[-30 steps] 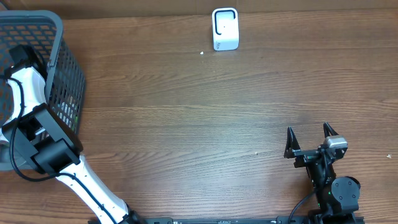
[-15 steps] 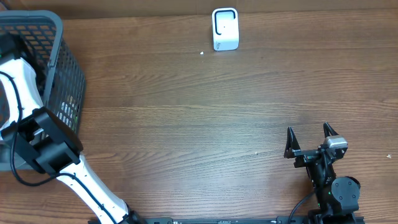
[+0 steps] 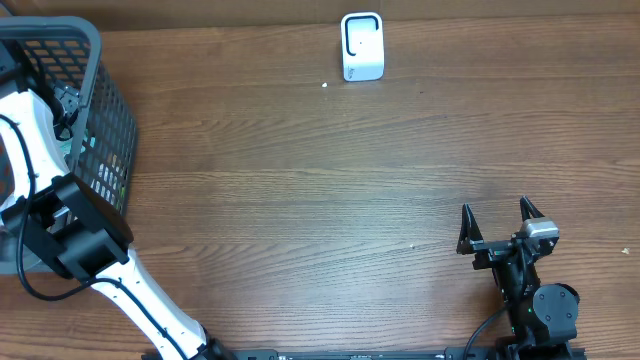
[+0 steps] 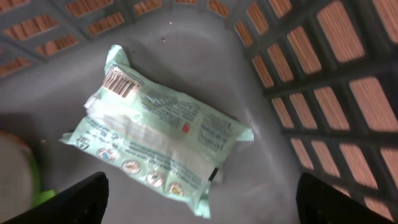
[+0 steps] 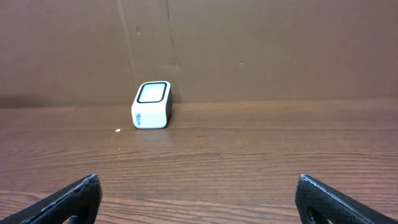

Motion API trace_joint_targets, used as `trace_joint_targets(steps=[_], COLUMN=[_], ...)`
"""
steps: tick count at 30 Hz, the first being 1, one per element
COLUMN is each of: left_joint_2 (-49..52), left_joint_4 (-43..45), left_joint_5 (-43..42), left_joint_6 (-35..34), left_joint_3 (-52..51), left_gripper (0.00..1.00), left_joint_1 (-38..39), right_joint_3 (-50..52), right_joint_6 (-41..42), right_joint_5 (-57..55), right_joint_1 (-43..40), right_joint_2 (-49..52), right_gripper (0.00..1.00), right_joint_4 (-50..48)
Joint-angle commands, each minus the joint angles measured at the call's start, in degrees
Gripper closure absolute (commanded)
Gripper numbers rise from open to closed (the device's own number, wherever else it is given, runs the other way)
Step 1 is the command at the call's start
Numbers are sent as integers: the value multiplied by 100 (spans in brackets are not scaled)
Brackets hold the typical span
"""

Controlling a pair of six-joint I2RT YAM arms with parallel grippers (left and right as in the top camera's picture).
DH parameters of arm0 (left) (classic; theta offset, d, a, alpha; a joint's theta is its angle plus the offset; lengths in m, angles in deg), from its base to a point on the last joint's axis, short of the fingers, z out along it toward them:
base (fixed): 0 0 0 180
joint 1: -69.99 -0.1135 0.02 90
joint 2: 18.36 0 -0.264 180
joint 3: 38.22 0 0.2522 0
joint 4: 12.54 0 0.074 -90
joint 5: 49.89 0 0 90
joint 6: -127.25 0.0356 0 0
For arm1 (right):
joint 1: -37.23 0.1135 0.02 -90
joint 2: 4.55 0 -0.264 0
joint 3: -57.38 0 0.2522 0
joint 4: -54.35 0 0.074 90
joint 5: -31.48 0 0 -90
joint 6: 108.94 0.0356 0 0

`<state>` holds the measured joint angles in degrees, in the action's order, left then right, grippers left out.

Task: Scan the item barcode
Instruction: 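Grasp the pale green wrapped packet inside the basket with the left gripper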

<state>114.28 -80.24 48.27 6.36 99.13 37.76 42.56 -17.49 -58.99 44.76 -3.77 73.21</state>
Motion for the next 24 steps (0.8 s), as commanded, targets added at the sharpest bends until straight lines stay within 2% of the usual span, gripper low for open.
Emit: trace_joint_targets(steps=[1, 4, 10, 14, 16, 17, 21, 22, 23, 24], left_joint_2=[98, 278, 684, 903, 964, 979, 977, 977, 977, 977], left_joint_4=[236, 542, 750, 612, 509, 455, 249, 164, 46, -48], left_joint_5=[-4, -11, 131, 197, 221, 243, 278, 278, 278, 275], left_joint_6=[-341, -105, 1399, 1637, 1633, 1633, 1633, 1633, 1633, 1633], left_joint_3=[-116, -155, -155, -155, -155, -157, -155, -155, -155, -155], left_gripper=[10, 7, 7, 13, 26, 35, 83, 91, 96, 96], left_joint_1=[-4, -4, 90, 107, 107, 107, 107, 107, 107, 107], right_joint_3=[59, 59, 59, 59, 59, 59, 59, 59, 59, 59], right_joint_6=[-22, -22, -22, -22, -22, -22, -22, -22, -22, -22], right_joint_5=[-76, -76, -76, -76, -76, -76, -76, -76, -76, -76], right_joint_1=[13, 13, 13, 13, 13, 13, 13, 13, 13, 13], right_joint_2=[-61, -61, -61, -61, -61, -61, -61, -61, -61, -61], right_gripper=[0, 0, 0, 0, 0, 0, 0, 0, 0, 0], right_joint_4=[-46, -46, -46, -46, -46, -46, -46, -46, -46, -46])
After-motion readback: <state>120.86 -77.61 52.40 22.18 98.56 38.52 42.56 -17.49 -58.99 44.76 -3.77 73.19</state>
